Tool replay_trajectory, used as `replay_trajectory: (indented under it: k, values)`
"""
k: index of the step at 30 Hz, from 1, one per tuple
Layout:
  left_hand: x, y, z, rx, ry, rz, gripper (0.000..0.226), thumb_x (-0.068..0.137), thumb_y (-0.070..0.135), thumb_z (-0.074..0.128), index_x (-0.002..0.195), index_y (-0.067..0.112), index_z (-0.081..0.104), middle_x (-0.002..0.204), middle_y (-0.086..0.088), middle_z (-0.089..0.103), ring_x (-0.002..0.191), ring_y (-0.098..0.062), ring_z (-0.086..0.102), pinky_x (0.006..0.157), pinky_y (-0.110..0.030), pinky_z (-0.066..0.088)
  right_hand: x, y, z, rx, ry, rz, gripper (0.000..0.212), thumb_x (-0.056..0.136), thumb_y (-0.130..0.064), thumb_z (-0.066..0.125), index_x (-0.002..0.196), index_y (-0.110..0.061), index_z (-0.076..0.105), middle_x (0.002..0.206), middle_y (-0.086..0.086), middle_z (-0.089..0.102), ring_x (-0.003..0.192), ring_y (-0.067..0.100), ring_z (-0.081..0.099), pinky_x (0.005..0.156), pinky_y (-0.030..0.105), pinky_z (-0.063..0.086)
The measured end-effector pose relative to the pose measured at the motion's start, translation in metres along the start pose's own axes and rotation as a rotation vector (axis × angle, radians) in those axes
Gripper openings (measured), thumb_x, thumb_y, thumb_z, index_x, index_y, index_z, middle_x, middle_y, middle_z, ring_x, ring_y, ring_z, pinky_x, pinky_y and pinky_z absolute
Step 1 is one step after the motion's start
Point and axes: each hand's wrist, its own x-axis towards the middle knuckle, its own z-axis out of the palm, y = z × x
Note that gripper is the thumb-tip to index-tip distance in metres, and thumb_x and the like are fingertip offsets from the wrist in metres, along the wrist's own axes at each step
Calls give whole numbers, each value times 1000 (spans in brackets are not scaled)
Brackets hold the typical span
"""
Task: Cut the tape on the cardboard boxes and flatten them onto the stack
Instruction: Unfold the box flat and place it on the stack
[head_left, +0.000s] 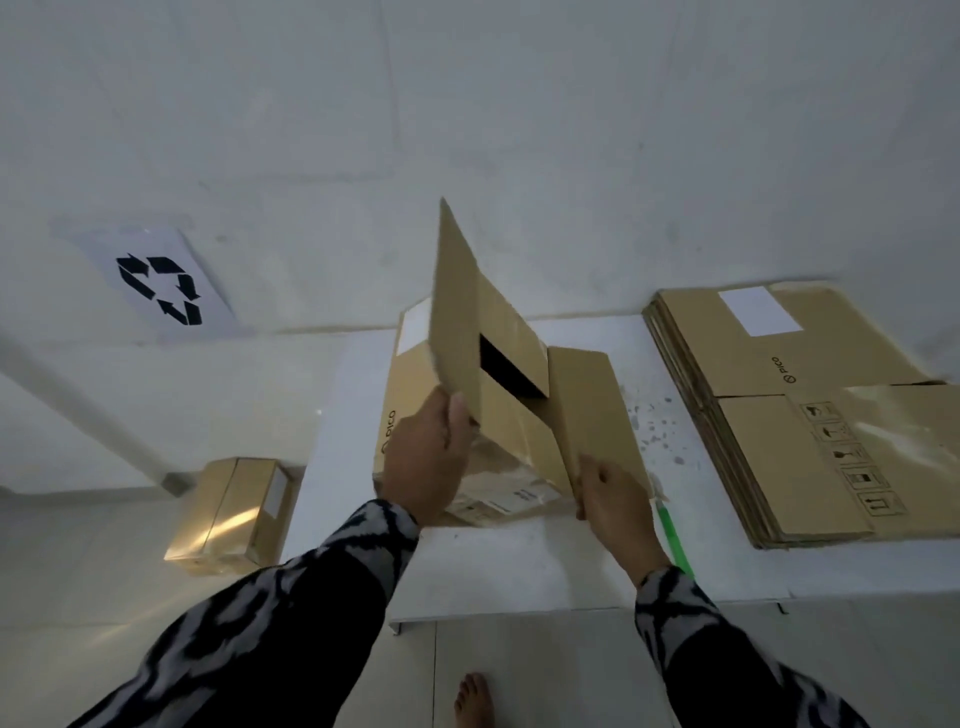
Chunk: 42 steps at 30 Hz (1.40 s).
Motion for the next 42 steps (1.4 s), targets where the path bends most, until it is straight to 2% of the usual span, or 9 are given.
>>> replay_trajectory:
  k: [5, 11, 16, 19, 22, 26, 31, 36, 42]
  values:
    - [4, 31, 30, -120, -269, 110, 34, 105, 44, 34, 128, 28, 54, 92, 12, 71, 82, -10, 68, 68, -25, 49, -26, -63, -10, 366, -126, -478, 53, 96, -60, 44, 132, -24, 56, 120, -11, 63, 112, 2, 59, 88, 21, 50]
    - [-10, 6, 31, 73, -271, -9, 44, 103, 35, 37, 143, 17, 42, 142, 0, 51, 134, -30, 41, 115, -47, 21, -24, -76, -28, 224, -14, -195, 19, 105, -34, 40, 105, -20, 52, 81, -3, 55, 71, 13, 52, 60, 24, 38]
    - [-7, -46, 15, -140, -353, -806, 83, 92, 69, 37, 150, 10, 34, 149, -12, 43, 135, -35, 42, 107, -44, 38, -16, -66, -31, 250, 46, -96, 30, 100, -34, 51, 82, -10, 47, 73, 5, 46, 68, 20, 46, 58, 32, 34]
    - [-11, -52, 12, -655, -540, -1113, 63, 91, 71, 39, 121, 20, 61, 120, -3, 60, 98, -22, 58, 80, -34, 46, -15, -66, -29, 232, 90, -91, 29, 103, -27, 45, 78, -12, 40, 68, 5, 36, 61, 19, 37, 55, 32, 28]
    - [-9, -45, 13, -1070, -297, -1259, 38, 97, 45, 50, 111, 13, 65, 104, -5, 65, 87, -22, 60, 82, -34, 50, -10, -58, -29, 205, 118, -77, 28, 104, -24, 40, 80, -11, 38, 68, 6, 36, 64, 21, 38, 54, 32, 27]
    - [5, -26, 8, -811, 215, -827, 21, 94, 29, 60, 112, 16, 60, 104, 0, 69, 95, -18, 66, 81, -31, 55, -9, -54, -25, 46, 113, -204, 25, 105, -24, 41, 120, -6, 50, 101, 6, 56, 94, 21, 53, 63, 18, 38]
    - [8, 7, 4, -338, -52, -49, 9, 97, 37, 57, 96, 31, 64, 94, 20, 64, 92, 5, 59, 75, -11, 44, -7, -55, -8, -287, 163, -499, 60, 103, -31, 43, 157, -17, 19, 162, -1, 16, 144, 20, 23, 116, 40, 29]
    - [20, 2, 10, -30, -167, 121, 35, 98, 52, 43, 118, 29, 61, 103, 14, 61, 94, 1, 50, 84, -26, 46, -5, -58, -14, -570, 121, -463, 90, 85, -80, 22, 156, -25, 18, 162, 0, 12, 143, 24, 15, 117, 44, 23]
    - [29, 35, 10, 459, -235, 307, 64, 93, 69, 32, 148, 38, 23, 100, 3, 53, 76, -17, 56, 60, -27, 38, 8, -48, -18, -220, 179, -512, 56, 101, -56, 22, 138, -28, 53, 138, -1, 46, 127, 20, 42, 106, 43, 40]
